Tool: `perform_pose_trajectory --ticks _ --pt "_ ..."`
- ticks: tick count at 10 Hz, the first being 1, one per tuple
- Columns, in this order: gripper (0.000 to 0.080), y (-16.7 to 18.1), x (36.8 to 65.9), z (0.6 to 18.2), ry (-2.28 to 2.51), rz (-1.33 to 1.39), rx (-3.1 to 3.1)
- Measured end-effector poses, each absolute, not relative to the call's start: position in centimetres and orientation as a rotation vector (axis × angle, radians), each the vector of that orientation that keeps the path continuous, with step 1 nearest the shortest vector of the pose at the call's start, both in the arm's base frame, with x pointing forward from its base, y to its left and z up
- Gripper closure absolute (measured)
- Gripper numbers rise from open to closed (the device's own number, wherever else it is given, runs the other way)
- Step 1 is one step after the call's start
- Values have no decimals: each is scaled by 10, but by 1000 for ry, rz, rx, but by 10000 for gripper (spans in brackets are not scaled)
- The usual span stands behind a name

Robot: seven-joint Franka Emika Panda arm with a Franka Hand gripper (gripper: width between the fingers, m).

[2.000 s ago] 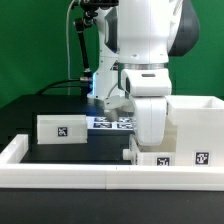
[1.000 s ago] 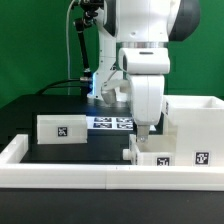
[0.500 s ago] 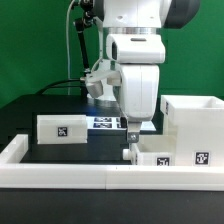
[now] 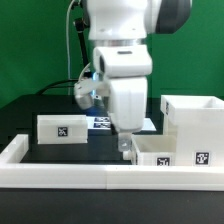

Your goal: Assemble drawer

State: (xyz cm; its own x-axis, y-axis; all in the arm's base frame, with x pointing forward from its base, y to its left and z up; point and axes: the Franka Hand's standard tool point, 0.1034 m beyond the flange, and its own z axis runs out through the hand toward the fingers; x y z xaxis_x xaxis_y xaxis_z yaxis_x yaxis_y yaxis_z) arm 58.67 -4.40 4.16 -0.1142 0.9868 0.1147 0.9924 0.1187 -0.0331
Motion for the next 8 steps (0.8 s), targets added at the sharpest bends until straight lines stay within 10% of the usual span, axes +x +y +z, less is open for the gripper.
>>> perform_pose_trajectory --ticks 8 --pt "150 -39 586 24 -2190 -188 -1968"
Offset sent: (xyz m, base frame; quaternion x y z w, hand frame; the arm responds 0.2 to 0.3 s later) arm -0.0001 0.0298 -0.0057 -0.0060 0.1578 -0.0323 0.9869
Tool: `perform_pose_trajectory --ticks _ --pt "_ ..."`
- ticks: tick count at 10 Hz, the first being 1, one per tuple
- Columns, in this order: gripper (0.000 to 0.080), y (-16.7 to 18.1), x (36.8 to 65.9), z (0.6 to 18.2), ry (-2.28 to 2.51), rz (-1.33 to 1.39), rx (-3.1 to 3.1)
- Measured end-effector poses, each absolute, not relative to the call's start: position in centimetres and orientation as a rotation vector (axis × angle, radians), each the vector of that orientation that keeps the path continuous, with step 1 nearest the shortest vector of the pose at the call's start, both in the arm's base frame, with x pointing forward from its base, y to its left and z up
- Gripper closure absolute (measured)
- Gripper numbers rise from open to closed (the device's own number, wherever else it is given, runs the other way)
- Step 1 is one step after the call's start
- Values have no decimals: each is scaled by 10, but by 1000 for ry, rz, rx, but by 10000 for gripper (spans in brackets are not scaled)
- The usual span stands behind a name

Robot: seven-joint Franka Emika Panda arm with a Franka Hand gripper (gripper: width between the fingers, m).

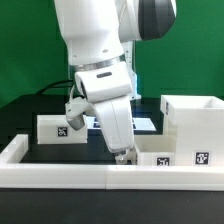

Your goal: Assemble drawer

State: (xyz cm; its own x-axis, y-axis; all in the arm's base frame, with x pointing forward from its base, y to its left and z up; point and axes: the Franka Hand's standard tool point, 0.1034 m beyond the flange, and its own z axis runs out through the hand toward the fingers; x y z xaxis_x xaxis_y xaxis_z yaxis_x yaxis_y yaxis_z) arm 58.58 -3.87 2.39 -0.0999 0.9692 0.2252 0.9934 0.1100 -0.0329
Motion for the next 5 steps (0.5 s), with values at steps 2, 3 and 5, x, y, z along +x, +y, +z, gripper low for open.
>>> perform_pose_trajectory --ticks 2,3,5 --pt "150 -38 589 29 -2184 -206 -2009" --pt "150 -35 588 32 -2174 -210 -2027" --pt "150 -27 583 30 -2184 -237 -2053"
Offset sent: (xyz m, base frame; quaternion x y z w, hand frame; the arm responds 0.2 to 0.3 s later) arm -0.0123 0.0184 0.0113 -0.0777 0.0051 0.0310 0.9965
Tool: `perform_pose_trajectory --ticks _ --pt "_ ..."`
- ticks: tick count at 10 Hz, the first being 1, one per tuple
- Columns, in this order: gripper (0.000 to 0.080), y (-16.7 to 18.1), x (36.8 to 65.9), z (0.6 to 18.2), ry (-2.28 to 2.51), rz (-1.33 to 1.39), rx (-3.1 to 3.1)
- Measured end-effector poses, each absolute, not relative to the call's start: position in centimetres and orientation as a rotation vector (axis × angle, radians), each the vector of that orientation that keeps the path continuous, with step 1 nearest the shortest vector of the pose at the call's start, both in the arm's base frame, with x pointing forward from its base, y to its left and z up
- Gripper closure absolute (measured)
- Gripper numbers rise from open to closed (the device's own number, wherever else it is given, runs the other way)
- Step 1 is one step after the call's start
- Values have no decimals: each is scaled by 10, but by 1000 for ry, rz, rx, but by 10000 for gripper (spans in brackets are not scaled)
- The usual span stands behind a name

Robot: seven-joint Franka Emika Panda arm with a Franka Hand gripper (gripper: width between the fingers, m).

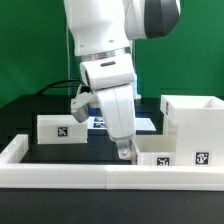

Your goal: Assemble drawer

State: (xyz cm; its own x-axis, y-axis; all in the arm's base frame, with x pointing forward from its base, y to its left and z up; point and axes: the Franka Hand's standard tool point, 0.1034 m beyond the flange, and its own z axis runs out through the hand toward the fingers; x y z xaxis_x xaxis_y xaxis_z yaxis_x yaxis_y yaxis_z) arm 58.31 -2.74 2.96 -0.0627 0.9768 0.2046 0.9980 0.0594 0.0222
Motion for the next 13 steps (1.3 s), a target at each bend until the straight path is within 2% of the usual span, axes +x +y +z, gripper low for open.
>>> perform_pose_trajectory --ticks 2,6,13 --pt "150 -26 580 22 -2212 -290 -2097" --pt "150 -24 578 21 -2196 -279 -2099" --pt "150 19 577 21 -2181 -296 -2076"
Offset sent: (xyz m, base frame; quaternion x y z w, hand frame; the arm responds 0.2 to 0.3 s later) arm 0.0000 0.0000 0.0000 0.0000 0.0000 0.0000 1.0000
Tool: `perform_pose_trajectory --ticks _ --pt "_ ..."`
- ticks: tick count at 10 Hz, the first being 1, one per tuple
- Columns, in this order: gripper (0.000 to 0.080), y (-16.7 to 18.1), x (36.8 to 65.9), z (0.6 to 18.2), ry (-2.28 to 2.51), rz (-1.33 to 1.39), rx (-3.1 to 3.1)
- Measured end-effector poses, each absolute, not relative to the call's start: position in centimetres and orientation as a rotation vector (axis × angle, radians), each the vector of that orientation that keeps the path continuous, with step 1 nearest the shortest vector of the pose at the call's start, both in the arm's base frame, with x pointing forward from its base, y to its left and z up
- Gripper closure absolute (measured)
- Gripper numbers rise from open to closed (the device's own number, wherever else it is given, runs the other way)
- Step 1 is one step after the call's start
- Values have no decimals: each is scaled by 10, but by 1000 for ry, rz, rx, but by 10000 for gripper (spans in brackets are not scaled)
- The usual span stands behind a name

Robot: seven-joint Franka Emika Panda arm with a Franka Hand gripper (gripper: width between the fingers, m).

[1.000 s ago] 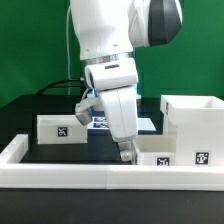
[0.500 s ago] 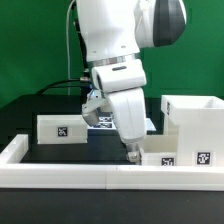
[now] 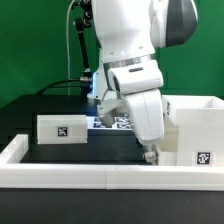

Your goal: Assemble drawer

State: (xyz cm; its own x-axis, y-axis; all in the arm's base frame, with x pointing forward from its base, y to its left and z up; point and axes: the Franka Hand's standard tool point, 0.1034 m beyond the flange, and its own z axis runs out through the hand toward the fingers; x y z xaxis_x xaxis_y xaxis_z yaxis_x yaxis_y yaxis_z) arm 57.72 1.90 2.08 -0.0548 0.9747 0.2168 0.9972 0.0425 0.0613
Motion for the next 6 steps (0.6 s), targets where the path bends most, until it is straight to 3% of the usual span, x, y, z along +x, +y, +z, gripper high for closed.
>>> perform_pose_trajectory --ticks 6 --pt "150 36 576 20 -2147 -277 -2106"
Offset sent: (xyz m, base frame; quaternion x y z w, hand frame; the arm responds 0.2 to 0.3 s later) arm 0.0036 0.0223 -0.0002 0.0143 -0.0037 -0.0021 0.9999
